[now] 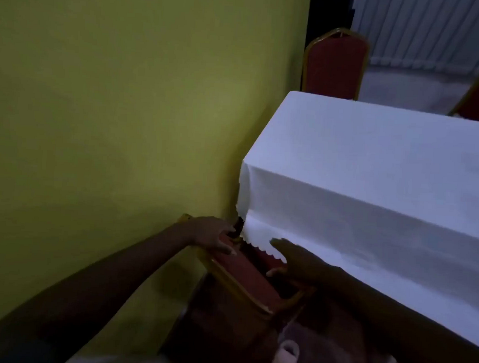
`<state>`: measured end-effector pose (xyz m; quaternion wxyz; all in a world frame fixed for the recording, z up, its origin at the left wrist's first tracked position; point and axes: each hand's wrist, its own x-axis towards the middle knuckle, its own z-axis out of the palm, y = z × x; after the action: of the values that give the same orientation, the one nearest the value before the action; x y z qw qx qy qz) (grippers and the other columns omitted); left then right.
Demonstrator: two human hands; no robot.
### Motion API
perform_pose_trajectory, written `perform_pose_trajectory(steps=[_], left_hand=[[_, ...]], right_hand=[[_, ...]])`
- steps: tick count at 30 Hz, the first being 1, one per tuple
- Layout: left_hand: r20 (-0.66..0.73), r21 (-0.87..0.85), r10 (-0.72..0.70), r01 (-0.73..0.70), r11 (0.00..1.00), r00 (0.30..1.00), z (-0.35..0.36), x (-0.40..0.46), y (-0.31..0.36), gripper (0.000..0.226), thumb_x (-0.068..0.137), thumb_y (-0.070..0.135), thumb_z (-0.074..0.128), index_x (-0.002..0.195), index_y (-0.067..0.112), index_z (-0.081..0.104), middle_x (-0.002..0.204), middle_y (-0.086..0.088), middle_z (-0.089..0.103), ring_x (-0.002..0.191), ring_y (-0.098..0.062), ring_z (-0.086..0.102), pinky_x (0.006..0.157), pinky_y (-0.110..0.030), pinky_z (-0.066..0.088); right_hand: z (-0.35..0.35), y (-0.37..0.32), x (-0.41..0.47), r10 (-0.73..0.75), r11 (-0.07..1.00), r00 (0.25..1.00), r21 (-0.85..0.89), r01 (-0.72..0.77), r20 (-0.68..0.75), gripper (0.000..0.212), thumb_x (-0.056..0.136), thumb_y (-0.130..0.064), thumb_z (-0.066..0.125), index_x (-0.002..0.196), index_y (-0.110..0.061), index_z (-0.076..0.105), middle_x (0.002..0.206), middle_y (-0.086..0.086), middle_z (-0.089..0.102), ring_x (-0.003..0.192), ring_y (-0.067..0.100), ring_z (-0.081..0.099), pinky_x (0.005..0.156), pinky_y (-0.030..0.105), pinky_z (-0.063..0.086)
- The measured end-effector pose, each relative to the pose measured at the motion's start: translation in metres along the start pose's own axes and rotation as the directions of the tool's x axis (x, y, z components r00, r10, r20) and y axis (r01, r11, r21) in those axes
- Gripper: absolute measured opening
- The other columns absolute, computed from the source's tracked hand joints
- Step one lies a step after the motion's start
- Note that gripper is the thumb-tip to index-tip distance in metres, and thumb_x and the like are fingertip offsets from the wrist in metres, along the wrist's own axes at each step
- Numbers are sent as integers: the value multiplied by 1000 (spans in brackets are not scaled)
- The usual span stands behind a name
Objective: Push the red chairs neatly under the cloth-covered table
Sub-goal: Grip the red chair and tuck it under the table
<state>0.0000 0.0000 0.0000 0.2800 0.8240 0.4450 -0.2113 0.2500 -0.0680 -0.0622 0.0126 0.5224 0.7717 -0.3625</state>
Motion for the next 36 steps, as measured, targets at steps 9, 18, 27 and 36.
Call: perform_pose_trajectory(steps=[9, 18, 27, 36], left_hand=[[83, 0, 93, -94, 996, 992, 4, -22, -51, 56, 70, 50, 78, 116, 22, 64, 120, 4, 64, 106, -12, 57, 81, -23, 41], [-166, 320, 301, -237, 917, 939, 27, -12, -51, 40, 66, 54, 77, 86, 20, 69, 92, -2, 71, 82, -20, 65, 63, -25, 39], [-352, 211, 313, -251, 945, 882, 48, 26, -11, 31, 71, 58, 67, 86, 31, 66, 81, 6, 72, 72, -11, 66, 63, -22, 49], [-411, 245, 228, -134, 960, 883, 56, 89, 67, 55, 66, 74, 50, 66, 21, 64, 66, 0, 68, 60, -15, 63, 53, -23, 37]], right_hand=[[54, -63, 36, -79, 994, 979, 88, 64, 190, 80, 68, -66, 64, 129, -21, 38, 126, 4, 53, 110, 24, 53, 88, 35, 47], [72, -58, 47, -101, 981, 986, 177, 76, 134, 47, 74, -31, 72, 114, -23, 48, 98, -7, 50, 82, 10, 50, 64, 17, 38], [41, 0, 18, -40, 995, 984, 100, 23, 174, 69, 78, -28, 69, 137, -19, 36, 124, 8, 55, 101, 22, 55, 87, 35, 49], [5, 94, -56, 132, 989, 991, 72, -130, -25, 56, 68, -34, 64, 122, -33, 49, 118, -3, 59, 100, 15, 58, 84, 34, 49]])
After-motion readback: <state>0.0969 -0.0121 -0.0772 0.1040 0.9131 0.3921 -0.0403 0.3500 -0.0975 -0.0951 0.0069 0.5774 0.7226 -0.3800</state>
